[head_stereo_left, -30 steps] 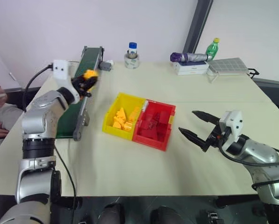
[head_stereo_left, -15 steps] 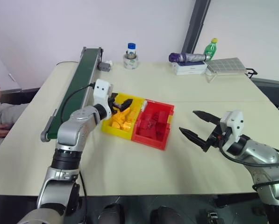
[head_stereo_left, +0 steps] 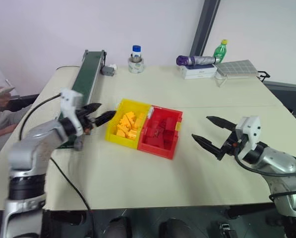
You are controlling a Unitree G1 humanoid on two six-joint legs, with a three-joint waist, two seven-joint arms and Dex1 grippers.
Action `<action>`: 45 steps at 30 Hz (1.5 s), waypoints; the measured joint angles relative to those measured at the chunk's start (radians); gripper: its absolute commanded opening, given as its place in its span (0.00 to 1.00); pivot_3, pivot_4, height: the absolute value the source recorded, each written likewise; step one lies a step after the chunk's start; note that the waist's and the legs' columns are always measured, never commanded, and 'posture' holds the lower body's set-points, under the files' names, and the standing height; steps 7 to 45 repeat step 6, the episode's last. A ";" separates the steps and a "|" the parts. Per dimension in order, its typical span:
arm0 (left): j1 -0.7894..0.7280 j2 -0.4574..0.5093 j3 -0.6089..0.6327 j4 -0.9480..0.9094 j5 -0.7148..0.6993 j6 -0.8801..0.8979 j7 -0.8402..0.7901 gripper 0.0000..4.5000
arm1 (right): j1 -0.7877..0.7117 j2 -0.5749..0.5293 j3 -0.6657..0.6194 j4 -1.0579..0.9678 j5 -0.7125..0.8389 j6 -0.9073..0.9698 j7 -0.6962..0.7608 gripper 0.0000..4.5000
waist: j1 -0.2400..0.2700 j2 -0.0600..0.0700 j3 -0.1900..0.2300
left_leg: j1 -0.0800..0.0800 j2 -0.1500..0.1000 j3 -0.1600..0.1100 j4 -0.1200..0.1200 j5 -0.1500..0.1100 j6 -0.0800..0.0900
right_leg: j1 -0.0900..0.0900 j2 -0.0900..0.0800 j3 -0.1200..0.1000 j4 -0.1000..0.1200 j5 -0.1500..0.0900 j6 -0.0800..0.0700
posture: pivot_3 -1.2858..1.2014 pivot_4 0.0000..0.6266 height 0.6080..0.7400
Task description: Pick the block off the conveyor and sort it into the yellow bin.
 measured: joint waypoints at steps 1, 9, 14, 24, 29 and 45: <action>0.016 0.020 0.012 -0.001 0.000 -0.020 -0.019 0.99 | -0.001 0.000 0.000 0.000 0.000 -0.001 0.003 1.00 | 0.000 0.000 0.000 | 0.000 0.000 0.000 0.000 0.000 0.000 | 0.000 -0.001 0.000 0.000 0.000 0.000 | 0.52 0.24 1.00; 0.151 0.088 0.021 -0.016 0.023 -0.074 -0.074 0.99 | -0.003 0.000 0.002 0.006 -0.007 -0.003 0.016 1.00 | -0.005 0.000 0.000 | 0.000 0.000 0.001 0.000 0.000 0.001 | 0.000 -0.003 0.001 -0.002 -0.001 -0.005 | 0.52 0.24 1.00; 0.151 0.088 0.021 -0.016 0.023 -0.074 -0.074 0.99 | -0.003 0.000 0.002 0.006 -0.007 -0.003 0.016 1.00 | -0.005 0.000 0.000 | 0.000 0.000 0.001 0.000 0.000 0.001 | 0.000 -0.003 0.001 -0.002 -0.001 -0.005 | 0.52 0.24 1.00; 0.151 0.088 0.021 -0.016 0.023 -0.074 -0.074 0.99 | -0.003 0.000 0.002 0.006 -0.007 -0.003 0.016 1.00 | -0.005 0.000 0.000 | 0.000 0.000 0.001 0.000 0.000 0.001 | 0.000 -0.003 0.001 -0.002 -0.001 -0.005 | 0.52 0.24 1.00; 0.151 0.088 0.021 -0.016 0.023 -0.074 -0.074 0.99 | -0.003 0.000 0.002 0.006 -0.007 -0.003 0.016 1.00 | -0.005 0.000 0.000 | 0.000 0.000 0.001 0.000 0.000 0.001 | 0.000 -0.003 0.001 -0.002 -0.001 -0.005 | 0.52 0.24 1.00; 0.151 0.088 0.021 -0.016 0.023 -0.074 -0.074 0.99 | -0.003 0.000 0.002 0.006 -0.007 -0.003 0.016 1.00 | -0.005 0.000 0.000 | 0.000 0.000 0.001 0.000 0.000 0.001 | 0.000 -0.003 0.001 -0.002 -0.001 -0.005 | 0.52 0.24 1.00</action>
